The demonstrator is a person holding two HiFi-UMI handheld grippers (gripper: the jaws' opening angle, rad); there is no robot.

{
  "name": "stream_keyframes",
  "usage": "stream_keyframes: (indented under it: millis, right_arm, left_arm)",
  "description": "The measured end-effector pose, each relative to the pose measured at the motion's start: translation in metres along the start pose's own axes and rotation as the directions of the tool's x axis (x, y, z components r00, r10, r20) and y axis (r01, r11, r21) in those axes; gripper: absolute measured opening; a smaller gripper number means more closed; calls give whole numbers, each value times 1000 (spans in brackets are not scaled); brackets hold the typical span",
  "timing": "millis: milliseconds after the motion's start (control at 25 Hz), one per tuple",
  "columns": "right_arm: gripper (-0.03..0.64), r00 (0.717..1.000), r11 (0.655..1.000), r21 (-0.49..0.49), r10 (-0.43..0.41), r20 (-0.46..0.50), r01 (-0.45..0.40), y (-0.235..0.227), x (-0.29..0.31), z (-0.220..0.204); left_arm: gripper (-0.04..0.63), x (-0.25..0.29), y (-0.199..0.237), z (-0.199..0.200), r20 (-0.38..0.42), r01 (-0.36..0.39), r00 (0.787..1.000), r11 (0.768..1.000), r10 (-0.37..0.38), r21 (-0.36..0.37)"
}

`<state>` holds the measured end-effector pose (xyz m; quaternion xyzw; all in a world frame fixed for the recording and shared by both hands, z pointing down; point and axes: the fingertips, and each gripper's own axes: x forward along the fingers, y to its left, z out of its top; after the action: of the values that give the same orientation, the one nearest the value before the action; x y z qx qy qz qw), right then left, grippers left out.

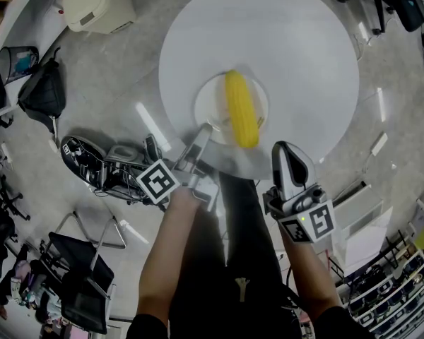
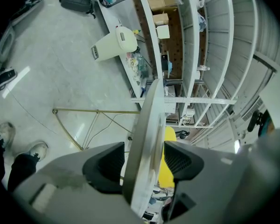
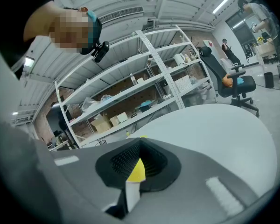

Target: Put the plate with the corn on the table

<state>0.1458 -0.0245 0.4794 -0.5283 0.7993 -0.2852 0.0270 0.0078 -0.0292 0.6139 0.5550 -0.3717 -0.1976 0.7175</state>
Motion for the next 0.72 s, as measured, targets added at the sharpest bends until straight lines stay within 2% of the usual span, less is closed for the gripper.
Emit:
stream_keyframes:
  millis: [720]
  right_arm:
    - [8,1000,1000,-16,3,1,-3,25,-1,-6]
  left_arm:
    - [284,-25,2,3,-11,9,1000,1000,-9,2]
